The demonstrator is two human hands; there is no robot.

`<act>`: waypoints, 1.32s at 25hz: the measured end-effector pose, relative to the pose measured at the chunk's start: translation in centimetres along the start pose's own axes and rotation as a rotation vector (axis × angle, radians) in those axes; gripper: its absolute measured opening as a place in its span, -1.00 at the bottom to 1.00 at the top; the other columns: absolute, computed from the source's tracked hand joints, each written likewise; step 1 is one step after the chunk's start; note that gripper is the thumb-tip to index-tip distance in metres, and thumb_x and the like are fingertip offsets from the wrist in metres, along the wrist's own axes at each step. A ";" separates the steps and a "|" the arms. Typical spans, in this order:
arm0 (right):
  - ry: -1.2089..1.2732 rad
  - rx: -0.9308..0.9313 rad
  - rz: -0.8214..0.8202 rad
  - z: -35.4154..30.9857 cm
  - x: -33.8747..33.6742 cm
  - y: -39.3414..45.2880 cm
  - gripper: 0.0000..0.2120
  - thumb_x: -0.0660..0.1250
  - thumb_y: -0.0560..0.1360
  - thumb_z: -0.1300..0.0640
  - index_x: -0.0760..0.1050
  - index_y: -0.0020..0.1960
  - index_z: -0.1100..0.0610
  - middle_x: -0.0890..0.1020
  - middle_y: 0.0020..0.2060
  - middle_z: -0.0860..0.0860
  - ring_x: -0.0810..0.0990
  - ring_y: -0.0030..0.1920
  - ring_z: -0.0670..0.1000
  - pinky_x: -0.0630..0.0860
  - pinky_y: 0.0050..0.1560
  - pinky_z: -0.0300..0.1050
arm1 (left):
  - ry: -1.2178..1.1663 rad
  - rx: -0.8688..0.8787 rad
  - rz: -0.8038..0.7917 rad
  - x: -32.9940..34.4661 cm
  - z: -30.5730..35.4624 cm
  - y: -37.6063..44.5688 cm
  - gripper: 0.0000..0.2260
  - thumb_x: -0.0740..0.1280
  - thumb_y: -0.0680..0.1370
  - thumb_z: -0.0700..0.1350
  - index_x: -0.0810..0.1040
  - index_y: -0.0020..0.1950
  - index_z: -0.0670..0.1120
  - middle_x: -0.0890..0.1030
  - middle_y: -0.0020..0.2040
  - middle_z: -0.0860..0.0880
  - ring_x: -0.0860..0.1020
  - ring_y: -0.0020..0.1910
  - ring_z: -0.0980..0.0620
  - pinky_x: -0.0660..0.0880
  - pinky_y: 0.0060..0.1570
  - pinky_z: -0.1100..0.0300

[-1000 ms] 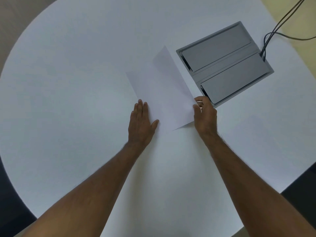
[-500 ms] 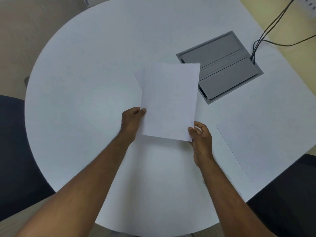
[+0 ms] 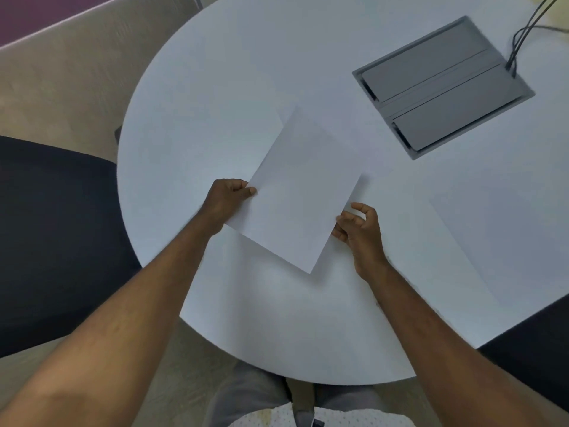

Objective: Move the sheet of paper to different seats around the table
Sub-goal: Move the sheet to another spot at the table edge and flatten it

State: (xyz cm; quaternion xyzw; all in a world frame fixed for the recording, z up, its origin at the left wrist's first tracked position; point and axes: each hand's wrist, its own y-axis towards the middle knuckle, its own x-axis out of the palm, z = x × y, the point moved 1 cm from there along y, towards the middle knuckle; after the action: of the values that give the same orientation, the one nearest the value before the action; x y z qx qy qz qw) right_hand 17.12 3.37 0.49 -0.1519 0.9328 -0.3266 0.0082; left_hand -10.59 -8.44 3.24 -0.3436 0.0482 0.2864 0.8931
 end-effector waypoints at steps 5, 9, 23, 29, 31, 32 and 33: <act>-0.075 -0.003 -0.031 3.0 5.7 -1.9 -0.63 0.45 0.52 0.31 0.48 0.22 0.00 0.65 0.20 0.16 0.69 0.09 0.14 0.66 -0.12 -0.20 | 0.196 -0.017 -0.040 -6.3 -1.0 2.2 -0.83 0.44 0.58 -0.12 0.70 -0.07 -0.22 0.66 -0.15 -0.12 0.58 -0.20 -0.05 0.48 -0.11 0.07; -0.179 0.009 -0.053 7.1 10.8 -3.9 -0.63 0.41 0.55 0.32 0.51 0.31 0.08 0.62 0.25 0.14 0.70 0.14 0.24 0.68 0.03 -0.03 | 0.367 -0.005 -0.077 -11.2 -2.2 4.5 -0.82 0.42 0.58 -0.11 0.69 -0.05 -0.23 0.67 -0.14 -0.11 0.59 -0.18 -0.06 0.50 -0.10 0.07; -1.416 -0.455 -0.205 10.9 21.1 -3.5 -0.34 0.32 0.63 -0.05 0.21 0.64 0.14 0.09 0.67 0.19 0.03 0.67 0.25 0.15 0.63 0.15 | 0.634 0.082 0.110 -22.4 -7.3 9.1 -0.71 0.40 0.61 -0.04 0.61 0.29 -0.11 0.66 0.22 -0.13 0.60 0.19 -0.13 0.53 0.20 -0.06; -1.453 -0.407 -0.172 10.8 22.8 -2.9 -0.35 0.25 0.67 -0.08 0.13 0.67 0.07 0.05 0.68 0.16 0.01 0.68 0.23 0.10 0.64 0.13 | 0.719 0.151 0.438 -19.7 -12.2 5.0 -0.51 0.43 0.60 0.00 0.42 0.49 -0.09 0.40 0.50 -0.11 0.36 0.46 -0.16 0.46 0.37 -0.14; -1.472 -0.404 -0.167 10.7 23.1 -2.9 -0.34 0.24 0.67 -0.08 0.11 0.67 0.07 0.05 0.68 0.16 0.01 0.67 0.23 0.10 0.64 0.12 | 0.666 0.143 0.389 -18.0 -13.6 3.3 -0.44 0.44 0.59 0.00 0.35 0.53 -0.13 0.28 0.57 -0.13 0.27 0.52 -0.16 0.47 0.39 -0.10; -1.479 -0.401 -0.167 10.7 23.3 -2.9 -0.34 0.24 0.67 -0.08 0.11 0.68 0.07 0.05 0.68 0.16 0.02 0.67 0.24 0.11 0.64 0.13 | 0.641 0.138 0.361 -17.4 -14.1 2.7 -0.41 0.43 0.60 0.00 0.31 0.55 -0.14 0.24 0.59 -0.13 0.22 0.55 -0.16 0.45 0.41 -0.09; -1.484 -0.394 -0.167 10.6 23.4 -2.9 -0.34 0.24 0.67 -0.08 0.10 0.68 0.06 0.04 0.68 0.17 0.02 0.67 0.24 0.11 0.63 0.13 | 0.632 0.130 0.332 -16.9 -14.6 2.3 -0.39 0.41 0.60 0.00 0.27 0.57 -0.15 0.19 0.62 -0.13 0.17 0.58 -0.15 0.41 0.44 -0.08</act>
State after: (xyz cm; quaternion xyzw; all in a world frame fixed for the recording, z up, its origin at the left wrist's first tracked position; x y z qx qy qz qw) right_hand -3.19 -12.03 -4.12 -0.3996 0.7094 0.0334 0.5797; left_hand -24.31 -24.53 -4.39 -0.3450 0.3949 0.3035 0.7956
